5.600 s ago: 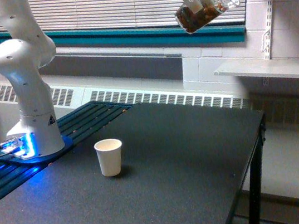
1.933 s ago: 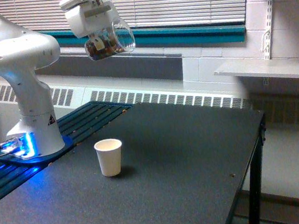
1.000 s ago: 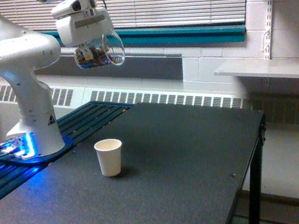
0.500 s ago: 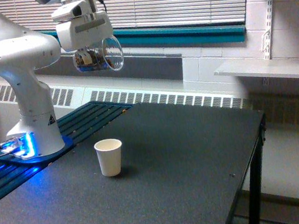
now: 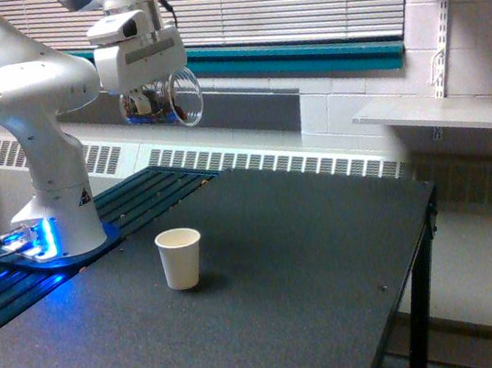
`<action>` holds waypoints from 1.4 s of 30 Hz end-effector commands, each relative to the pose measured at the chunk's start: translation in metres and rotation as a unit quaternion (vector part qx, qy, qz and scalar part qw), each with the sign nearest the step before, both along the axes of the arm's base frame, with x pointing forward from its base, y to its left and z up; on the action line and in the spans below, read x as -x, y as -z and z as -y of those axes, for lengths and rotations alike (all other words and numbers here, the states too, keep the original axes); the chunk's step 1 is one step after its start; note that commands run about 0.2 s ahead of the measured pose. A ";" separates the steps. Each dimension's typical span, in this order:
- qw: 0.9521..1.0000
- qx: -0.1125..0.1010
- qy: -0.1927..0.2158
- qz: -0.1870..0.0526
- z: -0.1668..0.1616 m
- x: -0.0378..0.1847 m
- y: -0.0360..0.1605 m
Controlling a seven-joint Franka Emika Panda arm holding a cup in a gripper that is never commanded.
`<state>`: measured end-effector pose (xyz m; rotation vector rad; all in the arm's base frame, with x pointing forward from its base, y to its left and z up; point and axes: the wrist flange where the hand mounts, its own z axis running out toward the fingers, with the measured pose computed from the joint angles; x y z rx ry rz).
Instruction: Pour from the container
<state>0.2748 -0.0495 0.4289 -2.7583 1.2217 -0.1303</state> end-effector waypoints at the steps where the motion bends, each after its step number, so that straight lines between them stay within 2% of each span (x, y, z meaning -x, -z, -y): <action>1: 1.000 0.003 -0.007 -0.008 0.003 -0.001 -0.001; 42: 0.999 0.019 0.021 -0.039 0.011 0.027 0.007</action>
